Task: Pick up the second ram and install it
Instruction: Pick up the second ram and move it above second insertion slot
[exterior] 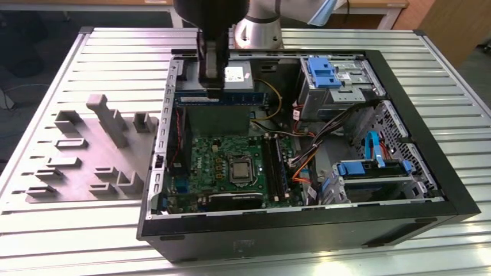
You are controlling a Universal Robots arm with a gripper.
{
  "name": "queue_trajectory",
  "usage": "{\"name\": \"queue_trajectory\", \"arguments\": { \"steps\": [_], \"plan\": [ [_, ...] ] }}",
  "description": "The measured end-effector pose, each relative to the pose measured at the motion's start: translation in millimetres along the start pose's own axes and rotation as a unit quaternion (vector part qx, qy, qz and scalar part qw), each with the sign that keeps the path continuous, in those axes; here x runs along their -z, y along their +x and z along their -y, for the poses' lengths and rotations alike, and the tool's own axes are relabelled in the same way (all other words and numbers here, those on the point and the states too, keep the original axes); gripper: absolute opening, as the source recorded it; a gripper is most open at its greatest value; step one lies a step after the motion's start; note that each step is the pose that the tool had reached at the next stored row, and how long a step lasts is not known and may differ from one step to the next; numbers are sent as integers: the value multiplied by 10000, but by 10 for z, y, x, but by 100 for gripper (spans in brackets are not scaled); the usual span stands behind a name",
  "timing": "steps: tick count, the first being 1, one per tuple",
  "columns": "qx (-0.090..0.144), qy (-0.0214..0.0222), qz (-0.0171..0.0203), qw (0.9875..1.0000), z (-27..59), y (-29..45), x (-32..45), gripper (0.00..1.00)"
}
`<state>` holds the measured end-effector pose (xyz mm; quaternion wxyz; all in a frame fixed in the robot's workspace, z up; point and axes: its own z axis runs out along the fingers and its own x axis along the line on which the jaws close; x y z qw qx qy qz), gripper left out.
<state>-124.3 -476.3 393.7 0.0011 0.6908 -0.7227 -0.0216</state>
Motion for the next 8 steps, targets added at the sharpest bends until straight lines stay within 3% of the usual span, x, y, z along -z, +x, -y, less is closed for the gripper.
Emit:
{"name": "queue_trajectory", "arguments": {
  "steps": [8],
  "plan": [
    [-1,0,0,10000,240,-11,7,12]
  ]
}}
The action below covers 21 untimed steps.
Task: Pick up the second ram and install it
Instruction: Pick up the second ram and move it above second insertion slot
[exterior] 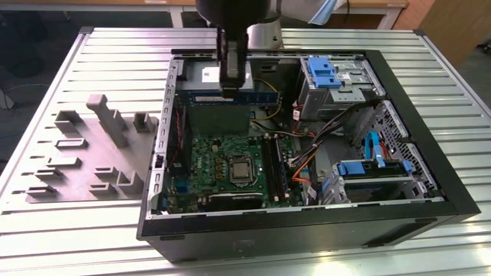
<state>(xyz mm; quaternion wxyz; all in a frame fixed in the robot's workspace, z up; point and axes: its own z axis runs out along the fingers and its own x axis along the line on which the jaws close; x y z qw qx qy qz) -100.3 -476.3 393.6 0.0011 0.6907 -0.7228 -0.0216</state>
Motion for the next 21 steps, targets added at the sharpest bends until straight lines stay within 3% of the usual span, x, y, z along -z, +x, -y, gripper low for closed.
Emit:
{"name": "queue_trajectory", "arguments": {
  "steps": [3,9,21],
  "plan": [
    [1,0,0,10000,85,-4,3,12],
    [0,1,2,10000,97,-5,-6,12],
    [0,0,1,10000,113,1,-213,12]
  ]
}}
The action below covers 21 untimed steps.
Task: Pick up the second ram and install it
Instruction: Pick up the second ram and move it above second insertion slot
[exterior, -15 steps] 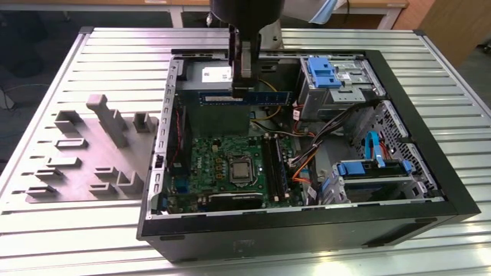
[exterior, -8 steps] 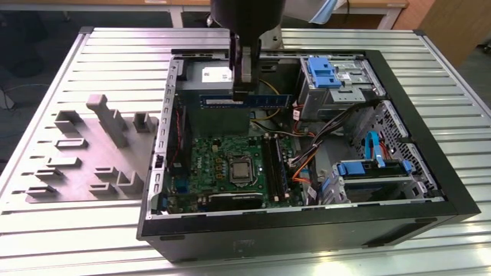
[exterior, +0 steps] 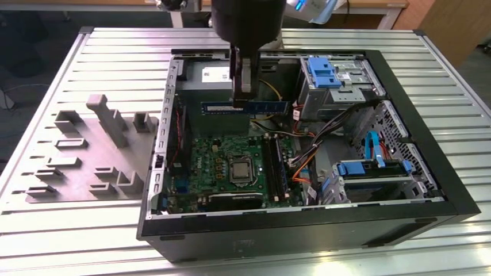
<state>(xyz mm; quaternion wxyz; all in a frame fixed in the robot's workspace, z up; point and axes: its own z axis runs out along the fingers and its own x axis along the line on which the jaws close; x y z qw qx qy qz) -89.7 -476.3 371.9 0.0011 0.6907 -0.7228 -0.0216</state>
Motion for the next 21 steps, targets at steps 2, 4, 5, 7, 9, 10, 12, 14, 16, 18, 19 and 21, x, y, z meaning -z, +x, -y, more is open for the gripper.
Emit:
{"name": "queue_trajectory", "arguments": {
  "steps": [2,4,5,7,9,10,12,14,16,18,19,21],
  "plan": [
    [0,0,0,10000,1,1,-36,12],
    [0,0,0,10000,3,3,-73,12],
    [0,0,0,10000,3,3,-91,12],
    [0,0,1,10000,5,4,-128,12],
    [0,0,1,10000,6,6,-163,12],
    [0,0,1,10000,7,7,-183,12],
    [0,0,0,10000,8,9,-218,12],
    [1,0,1,10000,11,10,-255,12],
    [0,0,0,10000,13,12,-292,12],
    [0,0,0,10000,15,13,-327,12],
    [0,0,1,10000,16,14,-346,12],
    [0,0,0,10000,19,16,-381,12]
  ]
}}
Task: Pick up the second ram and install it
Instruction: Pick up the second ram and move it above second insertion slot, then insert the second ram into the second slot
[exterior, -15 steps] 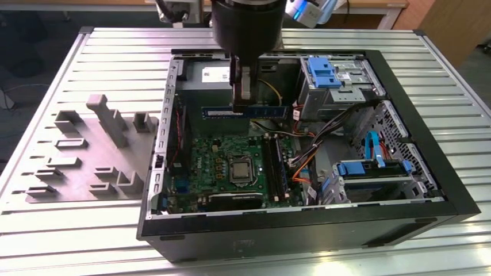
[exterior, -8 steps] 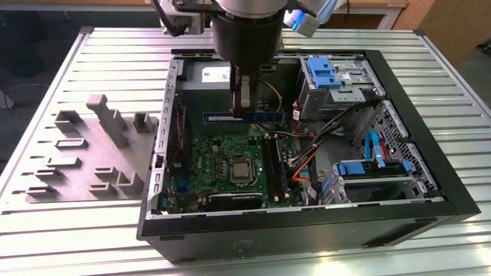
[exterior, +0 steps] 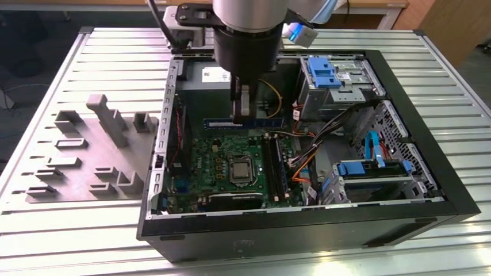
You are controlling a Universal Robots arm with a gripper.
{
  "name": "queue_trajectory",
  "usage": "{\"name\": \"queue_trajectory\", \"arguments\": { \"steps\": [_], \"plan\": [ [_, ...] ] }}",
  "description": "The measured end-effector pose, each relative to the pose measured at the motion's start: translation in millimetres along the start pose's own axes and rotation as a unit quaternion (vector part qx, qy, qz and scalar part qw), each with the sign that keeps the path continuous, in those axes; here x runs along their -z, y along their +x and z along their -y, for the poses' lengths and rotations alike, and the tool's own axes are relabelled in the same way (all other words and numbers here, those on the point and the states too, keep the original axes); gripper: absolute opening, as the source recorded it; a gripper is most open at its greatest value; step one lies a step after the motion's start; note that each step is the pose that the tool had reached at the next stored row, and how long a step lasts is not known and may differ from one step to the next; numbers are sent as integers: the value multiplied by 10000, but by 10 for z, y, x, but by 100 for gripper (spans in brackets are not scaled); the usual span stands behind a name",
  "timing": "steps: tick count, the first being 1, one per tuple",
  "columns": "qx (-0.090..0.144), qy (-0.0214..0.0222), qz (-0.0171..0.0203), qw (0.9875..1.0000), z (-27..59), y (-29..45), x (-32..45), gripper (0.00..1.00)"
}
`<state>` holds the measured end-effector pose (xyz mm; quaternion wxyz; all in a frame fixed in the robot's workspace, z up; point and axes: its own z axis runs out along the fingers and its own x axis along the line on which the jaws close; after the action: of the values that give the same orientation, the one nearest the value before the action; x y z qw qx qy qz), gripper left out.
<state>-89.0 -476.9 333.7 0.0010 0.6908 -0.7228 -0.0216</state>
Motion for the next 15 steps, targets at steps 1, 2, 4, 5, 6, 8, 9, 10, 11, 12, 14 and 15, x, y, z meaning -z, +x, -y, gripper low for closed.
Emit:
{"name": "queue_trajectory", "arguments": {
  "steps": [1,2,4,5,6,8,9,10,11,12,14,15],
  "plan": [
    [0,0,0,10000,2,1,-17,12],
    [0,0,0,10000,6,2,-33,12],
    [0,0,0,10000,16,4,-59,12],
    [0,-1,0,10000,25,4,-70,12],
    [0,-2,0,10000,34,4,-79,12],
    [0,-5,0,10000,54,6,-93,12],
    [0,-6,0,10000,62,6,-98,12],
    [0,-7,-1,10000,63,6,-100,12],
    [-1,-7,-2,10000,63,7,-100,12],
    [0,-7,0,10000,64,7,-103,12],
    [0,-7,-1,10000,64,7,-104,12],
    [0,-6,0,10000,64,7,-104,12]
  ]
}}
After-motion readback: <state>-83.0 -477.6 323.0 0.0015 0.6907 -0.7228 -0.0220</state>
